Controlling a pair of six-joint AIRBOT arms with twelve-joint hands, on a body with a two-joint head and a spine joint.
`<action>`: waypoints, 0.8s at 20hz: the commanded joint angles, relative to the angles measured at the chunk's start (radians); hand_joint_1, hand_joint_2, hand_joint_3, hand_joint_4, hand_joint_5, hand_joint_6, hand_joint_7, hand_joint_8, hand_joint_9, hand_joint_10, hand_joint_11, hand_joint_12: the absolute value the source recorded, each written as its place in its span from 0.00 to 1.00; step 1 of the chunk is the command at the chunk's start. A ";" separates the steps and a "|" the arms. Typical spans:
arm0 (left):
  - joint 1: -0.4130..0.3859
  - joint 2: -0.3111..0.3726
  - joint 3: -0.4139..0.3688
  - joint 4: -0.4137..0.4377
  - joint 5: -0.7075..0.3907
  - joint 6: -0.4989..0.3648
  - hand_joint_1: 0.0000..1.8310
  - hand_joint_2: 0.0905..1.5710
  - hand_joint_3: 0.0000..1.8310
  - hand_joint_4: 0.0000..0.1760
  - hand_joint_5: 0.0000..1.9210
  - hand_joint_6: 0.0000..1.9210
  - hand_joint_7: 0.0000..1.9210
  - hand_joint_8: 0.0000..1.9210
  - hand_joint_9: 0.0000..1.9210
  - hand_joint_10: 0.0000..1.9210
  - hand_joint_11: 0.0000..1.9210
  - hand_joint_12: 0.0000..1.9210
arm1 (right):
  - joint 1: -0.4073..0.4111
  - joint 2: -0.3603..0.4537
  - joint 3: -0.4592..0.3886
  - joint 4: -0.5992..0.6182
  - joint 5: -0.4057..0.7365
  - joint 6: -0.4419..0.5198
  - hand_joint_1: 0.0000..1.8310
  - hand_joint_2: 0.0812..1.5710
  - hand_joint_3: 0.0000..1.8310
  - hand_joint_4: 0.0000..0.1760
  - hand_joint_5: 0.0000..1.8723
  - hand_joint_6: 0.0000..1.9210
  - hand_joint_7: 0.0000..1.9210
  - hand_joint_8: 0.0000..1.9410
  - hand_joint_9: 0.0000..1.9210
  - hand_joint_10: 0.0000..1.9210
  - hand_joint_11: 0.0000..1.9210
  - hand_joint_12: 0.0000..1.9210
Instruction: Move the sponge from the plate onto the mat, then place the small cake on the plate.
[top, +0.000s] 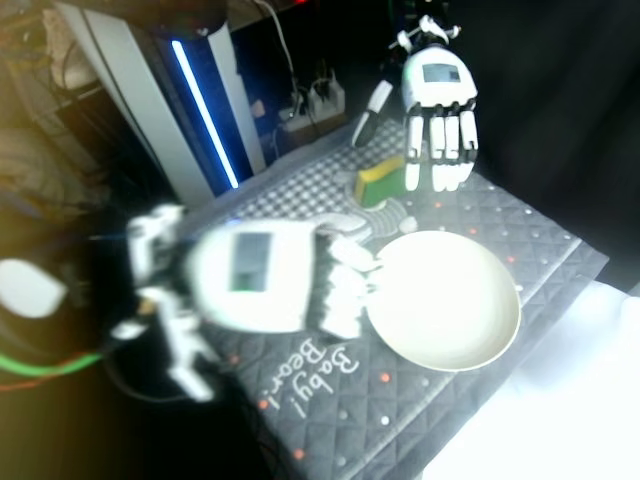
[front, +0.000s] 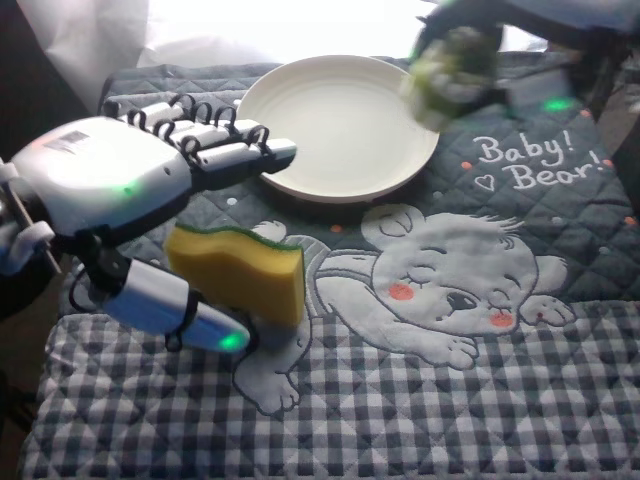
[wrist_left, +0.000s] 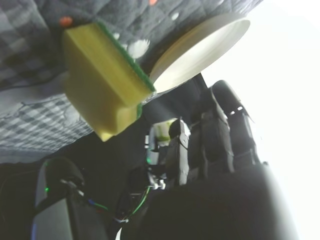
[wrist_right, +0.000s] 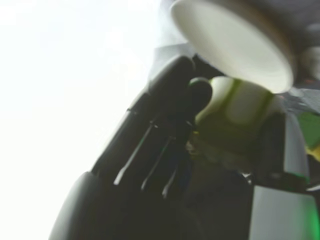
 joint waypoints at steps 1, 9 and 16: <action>-0.009 -0.008 0.008 0.001 -0.095 0.002 0.30 0.42 0.00 0.78 0.01 0.00 0.02 0.00 0.05 0.00 0.00 0.37 | 0.021 -0.021 0.019 0.024 0.053 0.000 0.77 0.63 0.00 0.00 0.55 0.42 0.70 0.13 0.64 0.38 0.61 0.38; -0.020 -0.046 0.028 0.027 -0.047 0.003 0.34 0.43 0.00 0.90 0.00 0.00 0.00 0.00 0.09 0.00 0.00 0.47 | 0.025 -0.252 0.179 -0.018 -0.152 0.000 0.71 0.62 0.00 0.00 0.61 0.31 0.71 0.21 0.74 0.14 0.58 0.49; -0.019 -0.058 0.033 0.026 -0.041 0.002 0.35 0.42 0.00 0.72 0.03 0.00 0.02 0.00 0.11 0.00 0.00 0.48 | 0.028 -0.273 0.197 -0.075 -0.188 0.000 0.43 0.46 0.00 0.95 0.00 0.00 0.01 0.00 0.02 0.02 0.00 0.22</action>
